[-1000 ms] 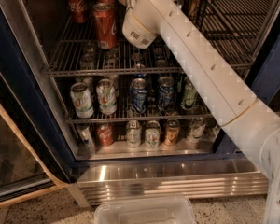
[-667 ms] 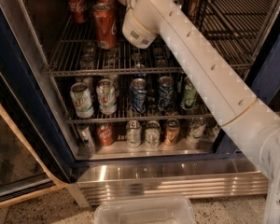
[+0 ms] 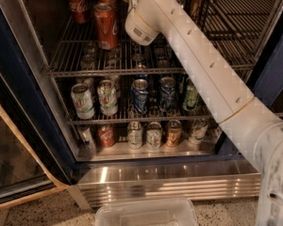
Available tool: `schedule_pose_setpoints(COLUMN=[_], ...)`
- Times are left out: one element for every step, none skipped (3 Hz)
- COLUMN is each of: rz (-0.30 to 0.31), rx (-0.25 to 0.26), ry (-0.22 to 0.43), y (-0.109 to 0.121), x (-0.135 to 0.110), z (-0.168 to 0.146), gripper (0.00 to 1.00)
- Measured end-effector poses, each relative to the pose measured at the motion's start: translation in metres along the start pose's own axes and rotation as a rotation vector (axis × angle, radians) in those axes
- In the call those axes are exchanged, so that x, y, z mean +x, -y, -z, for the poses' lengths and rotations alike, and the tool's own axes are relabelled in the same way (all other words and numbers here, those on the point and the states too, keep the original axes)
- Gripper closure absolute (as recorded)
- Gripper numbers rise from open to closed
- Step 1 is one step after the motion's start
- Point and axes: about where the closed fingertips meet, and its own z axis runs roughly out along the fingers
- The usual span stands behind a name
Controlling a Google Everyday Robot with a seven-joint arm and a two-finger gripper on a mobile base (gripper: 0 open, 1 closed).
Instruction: Pick water bottle from top shelf of fridge
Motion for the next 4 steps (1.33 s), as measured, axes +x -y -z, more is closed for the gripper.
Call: schedule_pose_setpoints(rz=[0.022, 0.023, 0.026, 0.016], rx=[-0.002, 0.007, 0.025, 0.047], ry=[0.008, 0.006, 0.005, -0.002], y=[-0.006, -0.002, 0.006, 0.012], x=[0.005, 0.007, 0.007, 0.007], z=[-0.045, -0.051, -0.056, -0.061], gripper=[0.17, 0.17, 0.17, 0.36])
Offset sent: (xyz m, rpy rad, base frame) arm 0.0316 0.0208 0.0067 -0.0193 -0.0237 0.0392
